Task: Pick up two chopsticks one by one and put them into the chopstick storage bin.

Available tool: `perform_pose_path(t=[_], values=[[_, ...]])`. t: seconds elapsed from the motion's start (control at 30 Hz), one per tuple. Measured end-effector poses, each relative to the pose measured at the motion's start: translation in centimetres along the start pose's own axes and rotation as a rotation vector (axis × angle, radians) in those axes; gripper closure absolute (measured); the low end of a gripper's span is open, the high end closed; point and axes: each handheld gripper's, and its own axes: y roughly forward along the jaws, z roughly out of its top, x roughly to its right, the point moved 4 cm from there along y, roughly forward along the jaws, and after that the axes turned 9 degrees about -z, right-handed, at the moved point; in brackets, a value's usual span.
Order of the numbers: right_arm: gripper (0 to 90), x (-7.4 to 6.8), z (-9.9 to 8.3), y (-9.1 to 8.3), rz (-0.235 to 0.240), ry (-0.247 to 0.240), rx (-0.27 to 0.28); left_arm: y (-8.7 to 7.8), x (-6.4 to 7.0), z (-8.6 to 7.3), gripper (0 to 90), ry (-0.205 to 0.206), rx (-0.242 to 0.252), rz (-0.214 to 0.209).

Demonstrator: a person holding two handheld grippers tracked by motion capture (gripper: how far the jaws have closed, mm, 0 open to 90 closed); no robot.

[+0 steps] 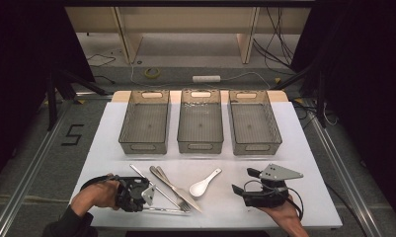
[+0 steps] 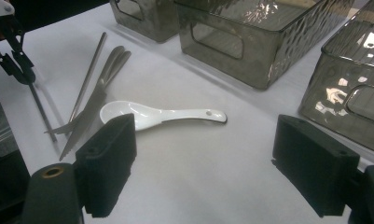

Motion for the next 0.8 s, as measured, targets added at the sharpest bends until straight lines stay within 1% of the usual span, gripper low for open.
perform_pose_path(t=[0.03, 0.07, 0.1, 0.13, 0.17, 0.23, 0.27, 0.33, 0.4, 0.47, 0.5, 0.53, 0.57, 0.6, 0.67, 0.7, 0.73, 0.8], values=[[22.5, 0.0, 0.0, 0.0, 0.0, -0.001, -0.001, -0.1, 0.1, 0.1, 85.1, 0.004, 0.009, 0.004], [22.5, 0.0, 0.0, 0.0, 0.001, 0.0, -0.002, -0.2, 0.2, 0.2, 85.1, 0.005, 0.016, -0.003], [22.5, 0.0, 0.0, 0.0, 0.002, -0.001, -0.002, -0.4, 0.2, 0.3, 85.1, 0.019, 0.008, -0.001], [22.5, 0.0, 0.0, 0.0, 0.002, -0.001, -0.002, -0.6, 0.4, 0.5, 85.1, 0.03, 0.025, 0.002], [22.5, 0.0, 0.0, 0.0, 0.0, 0.0, -0.002, -0.7, 0.6, 0.7, 85.1, 0.029, 0.042, -0.008], [22.5, 0.0, 0.0, 0.0, 0.001, 0.001, -0.003, -1.0, 0.7, 1.1, 85.1, 0.046, 0.05, 0.01], [22.5, 0.0, 0.0, 0.0, 0.001, 0.002, -0.004, -1.2, 0.9, 1.4, 85.1, 0.057, 0.064, 0.008], [22.5, 0.0, 0.0, 0.1, 0.002, 0.002, -0.003, -1.5, 1.0, 1.9, 85.1, 0.07, 0.079, 0.027], [22.5, 0.0, -0.1, 0.0, 0.003, 0.002, -0.005, -1.9, 1.0, 2.6, 85.1, 0.062, 0.127, 0.039], [22.5, 0.0, -0.1, 0.0, 0.002, 0.003, -0.003, -2.3, 0.7, 3.1, 85.0, 0.045, 0.173, 0.065], [22.4, 0.0, -0.1, 0.0, 0.002, 0.005, -0.003, -2.5, 0.6, 3.3, 85.1, 0.052, 0.187, 0.083], [22.4, 0.0, 0.0, 0.0, 0.002, 0.007, -0.003, -2.7, 0.4, 3.5, 85.0, 0.039, 0.214, 0.104], [22.4, 0.0, 0.0, 0.0, 0.002, 0.006, -0.002, -3.0, 0.0, 3.7, 85.0, 0.013, 0.255, 0.111], [22.4, 0.0, 0.0, 0.0, 0.002, 0.005, 0.001, -3.2, -0.3, 3.7, 85.0, -0.006, 0.277, 0.13], [22.4, 0.0, 0.0, 0.0, 0.001, 0.006, 0.0, -3.5, -0.9, 3.7, 85.0, -0.05, 0.306, 0.147], [22.4, 0.0, -0.1, 0.0, 0.0, 0.007, 0.001, -3.7, -1.3, 3.7, 85.0, -0.077, 0.325, 0.162], [22.4, 0.0, -0.1, 0.0, 0.0, 0.008, 0.001, -3.9, -1.6, 3.7, 85.0, -0.115, 0.352, 0.176], [22.4, 0.1, -0.1, 0.1, 0.001, 0.009, 0.004, -4.3, -2.5, 3.6, 85.0, -0.181, 0.389, 0.213]])
